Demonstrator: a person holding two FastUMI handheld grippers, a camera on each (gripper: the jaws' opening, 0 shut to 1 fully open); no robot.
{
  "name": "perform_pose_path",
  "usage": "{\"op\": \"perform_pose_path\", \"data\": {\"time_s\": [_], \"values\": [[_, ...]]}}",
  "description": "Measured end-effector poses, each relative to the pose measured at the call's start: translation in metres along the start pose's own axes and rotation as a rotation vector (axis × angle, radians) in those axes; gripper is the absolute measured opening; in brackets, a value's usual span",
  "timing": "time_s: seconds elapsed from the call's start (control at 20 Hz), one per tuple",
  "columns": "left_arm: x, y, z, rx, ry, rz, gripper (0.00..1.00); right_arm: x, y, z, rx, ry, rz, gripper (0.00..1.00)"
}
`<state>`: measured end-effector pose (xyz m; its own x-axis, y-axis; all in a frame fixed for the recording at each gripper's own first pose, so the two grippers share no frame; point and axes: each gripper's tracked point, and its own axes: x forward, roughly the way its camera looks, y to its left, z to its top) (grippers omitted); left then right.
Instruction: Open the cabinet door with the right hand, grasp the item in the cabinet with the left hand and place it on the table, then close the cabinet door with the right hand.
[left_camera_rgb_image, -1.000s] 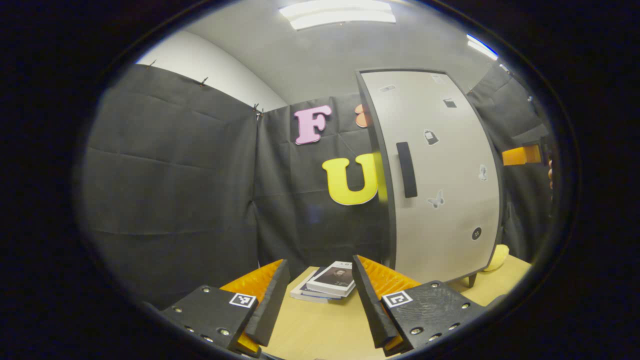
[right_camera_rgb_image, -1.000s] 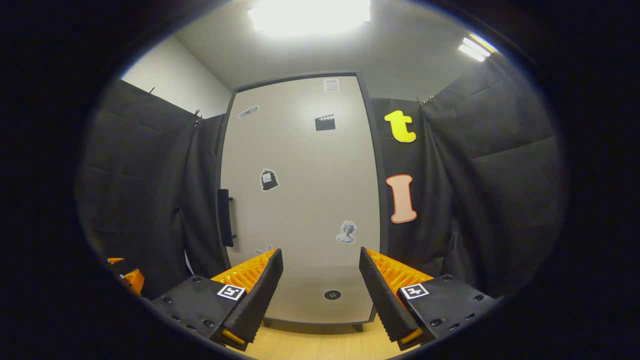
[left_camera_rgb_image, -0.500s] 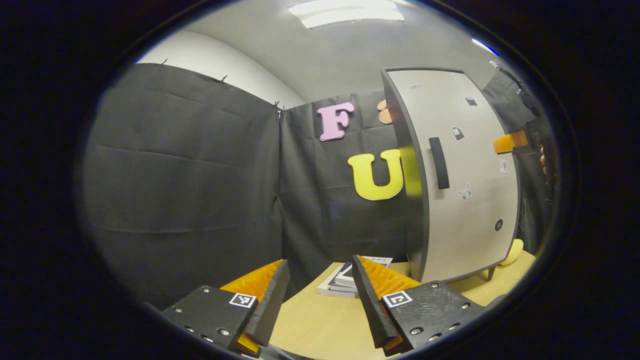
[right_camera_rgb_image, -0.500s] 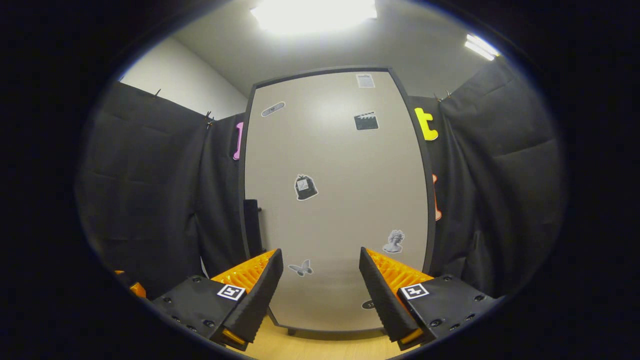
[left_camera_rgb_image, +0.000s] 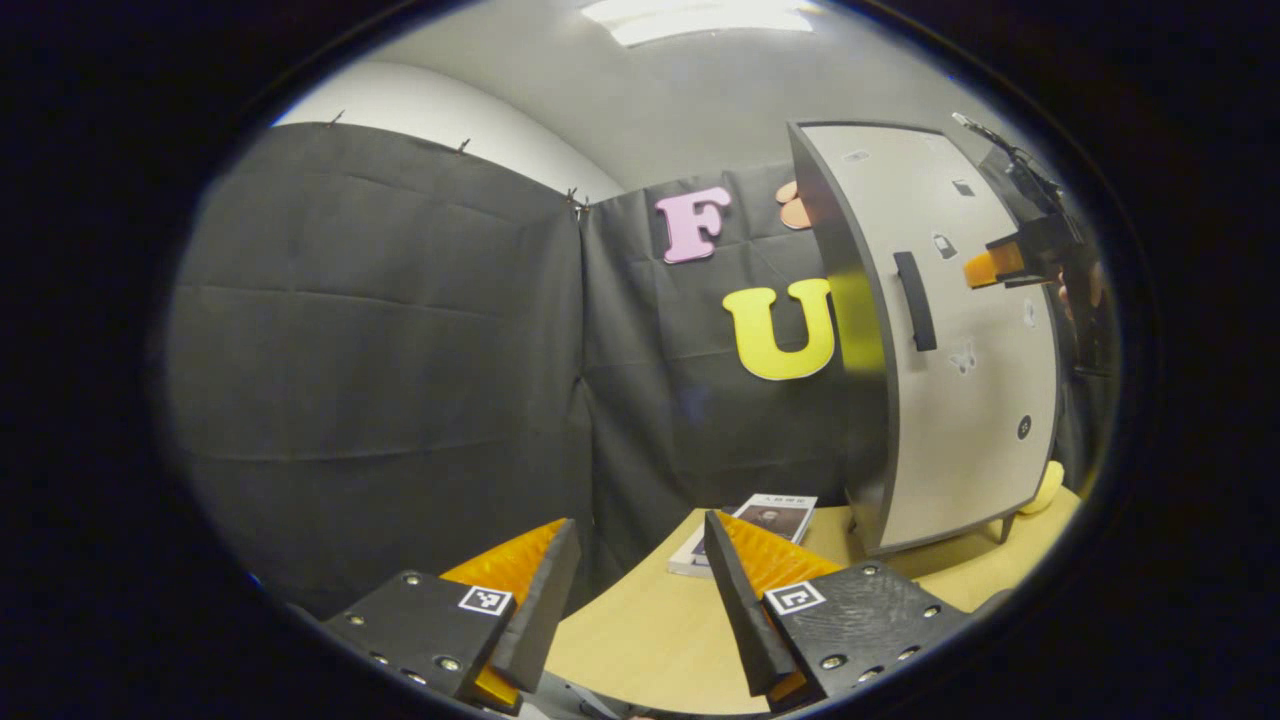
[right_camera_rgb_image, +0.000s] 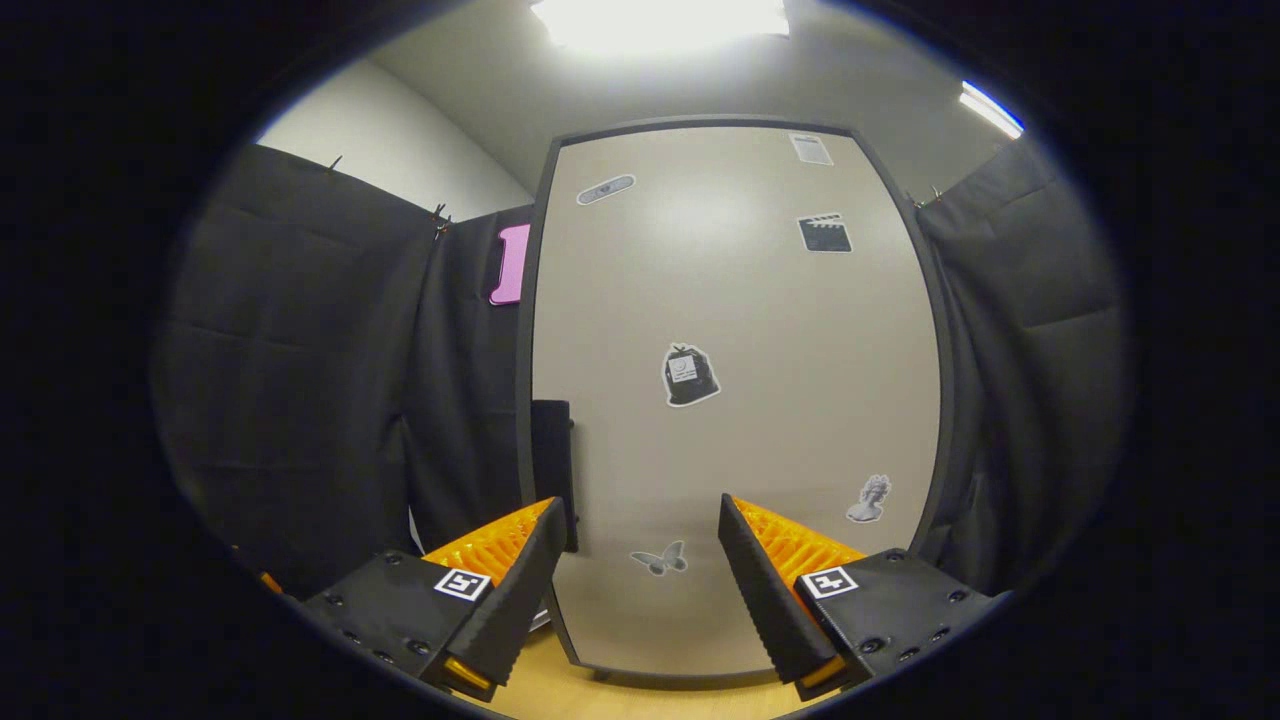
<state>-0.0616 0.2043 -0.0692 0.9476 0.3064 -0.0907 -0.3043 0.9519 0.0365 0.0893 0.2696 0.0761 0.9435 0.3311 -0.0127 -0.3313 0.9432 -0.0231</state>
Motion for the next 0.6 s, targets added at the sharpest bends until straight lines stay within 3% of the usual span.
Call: {"op": "perform_pose_path", "data": {"time_s": [0.15,0.2,0.45,0.5,0.6], "values": [[0.005,0.009,-0.006,0.001,0.012,0.003,0.76,0.012,0.014,0.001,-0.012,-0.003,0.008,0.93],[0.006,0.012,-0.009,0.004,0.017,0.003,0.76,0.016,0.019,0.000,-0.011,0.001,0.012,0.97],[0.011,0.032,-0.013,0.007,0.017,0.021,0.76,0.038,0.041,-0.007,-0.002,0.028,0.013,0.97],[0.011,0.036,-0.015,0.005,0.018,0.025,0.76,0.043,0.046,-0.008,-0.005,0.031,0.017,0.93],[0.012,0.043,-0.023,0.001,0.031,0.033,0.76,0.053,0.052,-0.010,-0.013,0.036,0.014,0.96]]}}
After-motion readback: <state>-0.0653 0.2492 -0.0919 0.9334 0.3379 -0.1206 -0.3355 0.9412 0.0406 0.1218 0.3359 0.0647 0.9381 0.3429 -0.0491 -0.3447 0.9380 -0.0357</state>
